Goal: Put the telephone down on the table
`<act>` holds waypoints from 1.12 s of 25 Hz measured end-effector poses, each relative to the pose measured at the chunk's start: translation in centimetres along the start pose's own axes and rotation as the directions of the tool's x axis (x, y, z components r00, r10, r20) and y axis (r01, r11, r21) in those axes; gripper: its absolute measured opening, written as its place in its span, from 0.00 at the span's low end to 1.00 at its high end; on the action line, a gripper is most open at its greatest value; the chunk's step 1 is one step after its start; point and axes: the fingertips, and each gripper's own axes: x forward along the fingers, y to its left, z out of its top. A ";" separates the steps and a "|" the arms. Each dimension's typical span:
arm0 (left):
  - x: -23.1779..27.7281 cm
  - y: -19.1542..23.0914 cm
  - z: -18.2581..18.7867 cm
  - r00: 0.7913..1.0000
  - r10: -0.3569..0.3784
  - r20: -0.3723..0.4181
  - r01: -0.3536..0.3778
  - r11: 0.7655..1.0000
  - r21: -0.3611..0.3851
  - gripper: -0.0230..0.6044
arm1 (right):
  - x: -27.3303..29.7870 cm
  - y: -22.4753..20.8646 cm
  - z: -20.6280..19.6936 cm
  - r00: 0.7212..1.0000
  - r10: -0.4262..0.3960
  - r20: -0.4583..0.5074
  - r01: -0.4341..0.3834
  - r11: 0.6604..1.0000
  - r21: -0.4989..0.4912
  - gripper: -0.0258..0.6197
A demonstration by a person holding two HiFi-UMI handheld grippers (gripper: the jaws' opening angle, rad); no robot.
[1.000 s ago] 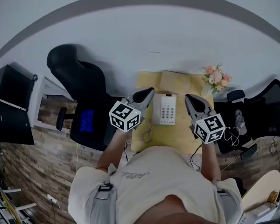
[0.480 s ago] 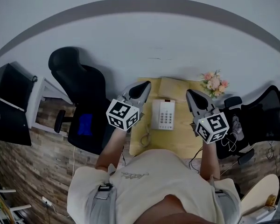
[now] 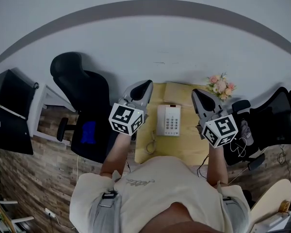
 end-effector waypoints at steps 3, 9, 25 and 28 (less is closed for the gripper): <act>-0.1 -0.6 -0.6 1.000 -0.008 -0.012 0.007 1.000 -0.009 0.06 | -0.3 0.2 -0.8 1.000 -0.001 -0.010 0.002 1.000 0.016 0.04; 0.0 -1.4 -1.7 0.999 -0.023 -0.041 0.022 1.000 -0.022 0.06 | -0.4 0.4 -1.6 1.000 0.005 -0.028 -0.004 1.000 0.026 0.04; 0.4 -0.5 -2.5 0.998 -0.006 -0.061 0.005 1.000 -0.027 0.06 | 1.0 -0.1 -2.6 0.998 0.032 -0.050 -0.030 0.999 0.029 0.04; 0.7 -0.3 -2.9 0.998 -0.004 -0.067 0.002 0.999 -0.035 0.06 | 1.1 -0.6 -3.1 0.998 0.027 -0.054 -0.025 0.999 0.036 0.04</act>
